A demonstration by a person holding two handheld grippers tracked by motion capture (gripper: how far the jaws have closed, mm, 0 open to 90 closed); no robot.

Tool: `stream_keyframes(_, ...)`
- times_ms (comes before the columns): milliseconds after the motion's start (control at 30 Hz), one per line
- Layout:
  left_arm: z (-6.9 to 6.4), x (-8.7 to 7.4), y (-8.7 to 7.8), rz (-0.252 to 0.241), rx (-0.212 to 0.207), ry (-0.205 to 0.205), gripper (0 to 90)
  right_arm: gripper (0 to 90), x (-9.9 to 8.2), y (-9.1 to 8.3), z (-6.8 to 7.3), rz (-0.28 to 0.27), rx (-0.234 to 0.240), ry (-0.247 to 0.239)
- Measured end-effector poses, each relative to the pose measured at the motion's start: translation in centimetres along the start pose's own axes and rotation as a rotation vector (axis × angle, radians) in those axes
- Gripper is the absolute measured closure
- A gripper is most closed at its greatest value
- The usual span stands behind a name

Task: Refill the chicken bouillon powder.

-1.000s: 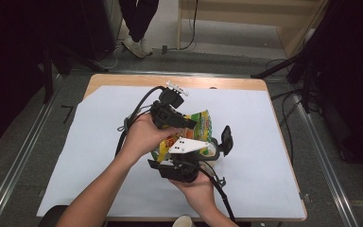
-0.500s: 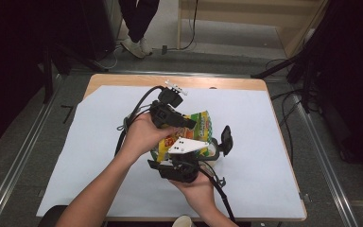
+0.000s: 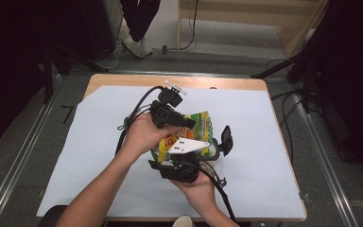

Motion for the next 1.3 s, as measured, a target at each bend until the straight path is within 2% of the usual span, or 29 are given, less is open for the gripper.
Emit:
stream_keyframes(133,0.0,0.0,-0.3,-0.011,-0.010,-0.008,78.8,63.7,0.1,0.0,0.0,0.000,-0.002,-0.012)
stream_keyframes(367,0.0,0.1,-0.3,-0.015,-0.033,-0.015,75.8,63.9,0.0,0.0,-0.2,-0.003,0.010,0.001)
stream_keyframes(833,-0.3,0.3,-1.1,-0.029,-0.037,-0.009,74.9,64.3,0.6,-0.4,-0.1,-0.038,0.051,0.060)
stream_keyframes(1000,0.0,0.3,-1.1,-0.028,-0.028,-0.015,76.6,63.1,0.7,-0.4,0.3,-0.033,0.020,0.024)
stream_keyframes(1167,0.2,0.4,-1.0,-0.033,-0.023,-0.022,76.9,62.7,0.7,-0.4,0.0,-0.028,0.012,0.021)
stream_keyframes(1300,0.3,0.4,-0.8,-0.019,-0.018,-0.024,78.4,62.5,0.7,-0.3,0.1,-0.020,0.016,0.019)
Point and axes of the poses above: each handheld gripper's, and its own axes: y roughly forward along the jaws, x roughly out of its top, z roughly to its left, the point moved 9 cm from there along y, roughly forward along the jaws
